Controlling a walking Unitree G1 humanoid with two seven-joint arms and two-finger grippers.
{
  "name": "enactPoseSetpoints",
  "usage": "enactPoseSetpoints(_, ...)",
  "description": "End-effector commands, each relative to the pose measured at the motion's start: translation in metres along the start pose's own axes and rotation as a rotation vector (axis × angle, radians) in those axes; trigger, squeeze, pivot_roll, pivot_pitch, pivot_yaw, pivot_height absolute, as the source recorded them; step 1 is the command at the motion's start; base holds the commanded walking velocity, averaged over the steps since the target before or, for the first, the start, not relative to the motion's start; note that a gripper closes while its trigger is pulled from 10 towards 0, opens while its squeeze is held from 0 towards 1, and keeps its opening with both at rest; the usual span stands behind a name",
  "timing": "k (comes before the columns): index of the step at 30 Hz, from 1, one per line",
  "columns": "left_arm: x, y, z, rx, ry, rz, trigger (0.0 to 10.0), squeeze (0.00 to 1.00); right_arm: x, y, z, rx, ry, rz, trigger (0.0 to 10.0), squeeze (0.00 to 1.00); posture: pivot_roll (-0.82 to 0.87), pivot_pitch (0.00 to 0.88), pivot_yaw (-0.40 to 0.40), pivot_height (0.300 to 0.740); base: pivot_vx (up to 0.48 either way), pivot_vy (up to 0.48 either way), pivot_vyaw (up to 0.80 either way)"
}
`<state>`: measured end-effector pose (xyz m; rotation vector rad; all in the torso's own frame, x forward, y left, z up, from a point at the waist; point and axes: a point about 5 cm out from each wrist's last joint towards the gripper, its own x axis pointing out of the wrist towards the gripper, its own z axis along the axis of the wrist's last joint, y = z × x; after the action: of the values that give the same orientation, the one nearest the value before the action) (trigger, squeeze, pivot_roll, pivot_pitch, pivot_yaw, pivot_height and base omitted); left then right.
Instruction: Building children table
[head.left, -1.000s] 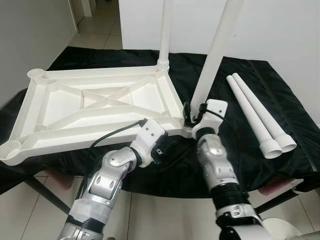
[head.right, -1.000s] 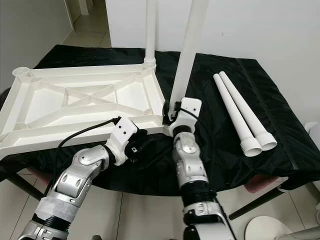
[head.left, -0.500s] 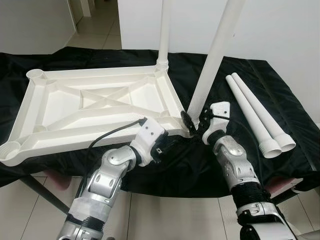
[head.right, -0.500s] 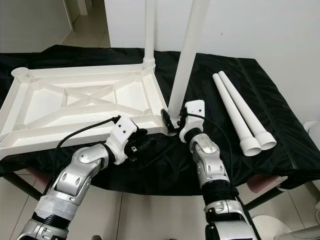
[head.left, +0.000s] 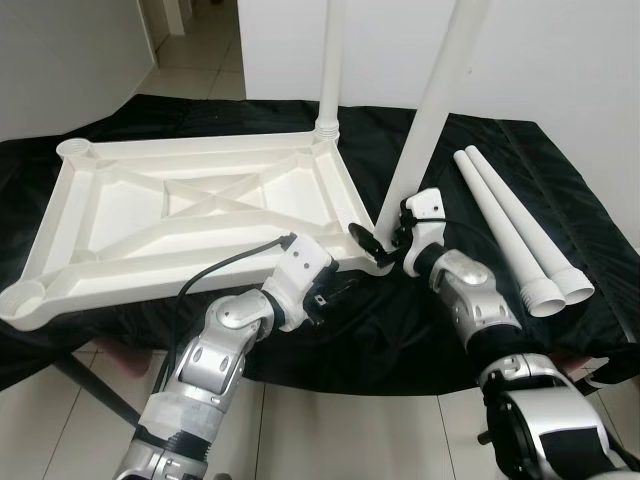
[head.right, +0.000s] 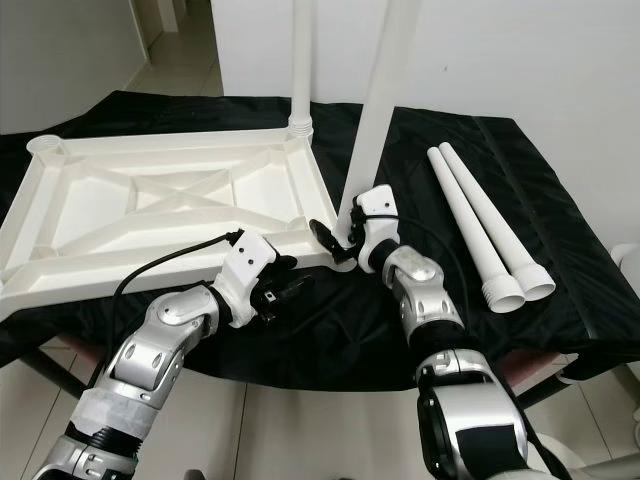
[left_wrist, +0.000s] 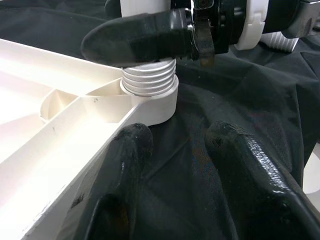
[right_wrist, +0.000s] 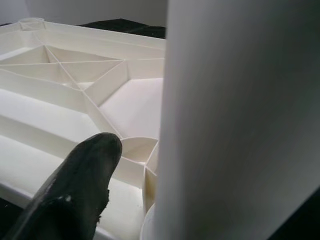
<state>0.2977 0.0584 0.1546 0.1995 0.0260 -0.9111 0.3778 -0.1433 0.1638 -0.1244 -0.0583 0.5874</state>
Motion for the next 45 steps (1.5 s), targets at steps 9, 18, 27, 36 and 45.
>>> enactPoseSetpoints(9, -0.002, -0.001, 0.001, -0.002, 0.004, 0.027, 10.0, 0.0, -0.006, -0.003, -0.017, 0.036, 0.067, 0.027, 0.0, 0.0, 0.04, 0.043, -0.022, 0.74, 0.0, 0.0, 0.0)
enactPoseSetpoints(18, -0.001, -0.001, 0.001, -0.001, 0.004, 0.024, 10.0, 0.0, -0.007, -0.007, -0.022, 0.119, 0.048, -0.061, 10.0, 0.0, 0.03, 0.044, -0.024, 0.74, 0.0, 0.0, 0.0)
enactPoseSetpoints(27, 0.0, -0.003, 0.0, 0.001, 0.005, 0.022, 10.0, 0.0, -0.002, 0.001, -0.025, 0.172, 0.036, -0.208, 10.0, 0.0, 0.03, 0.039, -0.03, 0.74, 0.0, 0.0, 0.0)
enactPoseSetpoints(36, -0.001, -0.004, 0.0, -0.002, 0.006, 0.02, 10.0, 0.0, 0.006, 0.014, -0.025, 0.245, 0.03, -0.449, 10.0, 0.0, 0.03, 0.035, -0.039, 0.74, 0.0, 0.0, 0.0)
enactPoseSetpoints(45, -0.001, -0.007, -0.002, -0.008, 0.007, 0.021, 10.0, 0.0, 0.012, 0.033, -0.011, 0.345, -0.052, -0.674, 10.0, 0.0, 0.03, 0.026, -0.041, 0.74, 0.0, 0.0, 0.0)
